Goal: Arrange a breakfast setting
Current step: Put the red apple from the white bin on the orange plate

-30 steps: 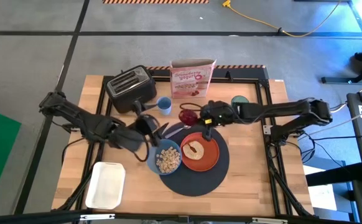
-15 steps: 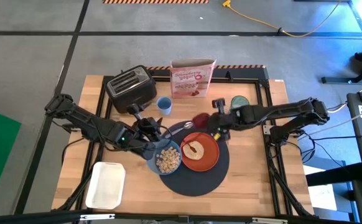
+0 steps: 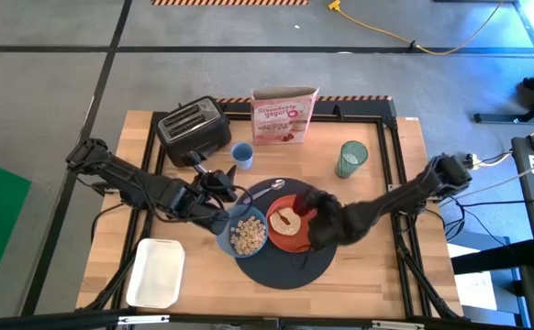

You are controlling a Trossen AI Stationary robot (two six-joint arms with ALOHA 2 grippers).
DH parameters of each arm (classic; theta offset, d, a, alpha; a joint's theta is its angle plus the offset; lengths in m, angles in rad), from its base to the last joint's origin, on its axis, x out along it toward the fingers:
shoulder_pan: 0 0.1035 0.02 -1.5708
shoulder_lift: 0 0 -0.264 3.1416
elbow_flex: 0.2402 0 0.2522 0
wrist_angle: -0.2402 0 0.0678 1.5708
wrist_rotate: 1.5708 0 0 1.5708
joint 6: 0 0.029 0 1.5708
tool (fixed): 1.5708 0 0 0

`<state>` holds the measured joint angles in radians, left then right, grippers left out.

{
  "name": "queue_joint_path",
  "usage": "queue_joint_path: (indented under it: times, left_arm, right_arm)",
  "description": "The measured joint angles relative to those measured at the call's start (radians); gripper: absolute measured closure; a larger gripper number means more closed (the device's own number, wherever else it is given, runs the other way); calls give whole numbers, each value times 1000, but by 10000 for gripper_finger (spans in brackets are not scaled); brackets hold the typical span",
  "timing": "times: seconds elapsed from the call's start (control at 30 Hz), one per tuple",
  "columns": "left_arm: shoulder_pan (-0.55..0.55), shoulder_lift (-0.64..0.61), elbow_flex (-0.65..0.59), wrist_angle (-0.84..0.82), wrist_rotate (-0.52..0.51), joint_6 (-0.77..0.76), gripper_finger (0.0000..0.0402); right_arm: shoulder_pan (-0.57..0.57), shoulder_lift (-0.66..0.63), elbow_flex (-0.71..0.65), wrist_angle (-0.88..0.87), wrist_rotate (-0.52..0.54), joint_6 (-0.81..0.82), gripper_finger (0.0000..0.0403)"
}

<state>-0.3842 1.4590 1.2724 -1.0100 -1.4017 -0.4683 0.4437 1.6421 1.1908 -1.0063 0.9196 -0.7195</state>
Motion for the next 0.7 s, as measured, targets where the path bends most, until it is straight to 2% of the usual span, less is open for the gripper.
queue_joint_path:
  times: [0.13,0.23,0.7]
  left_arm:
    - [0,0,0,-1,4,-17,15]
    - [0,0,0,-5,6,-18,15]
    - [73,0,0,-18,43,-60,15]
  right_arm:
    - [56,72,0,-8,161,-86,403]
    - [85,110,0,-25,240,-133,403]
    - [177,240,0,-52,240,-148,403]
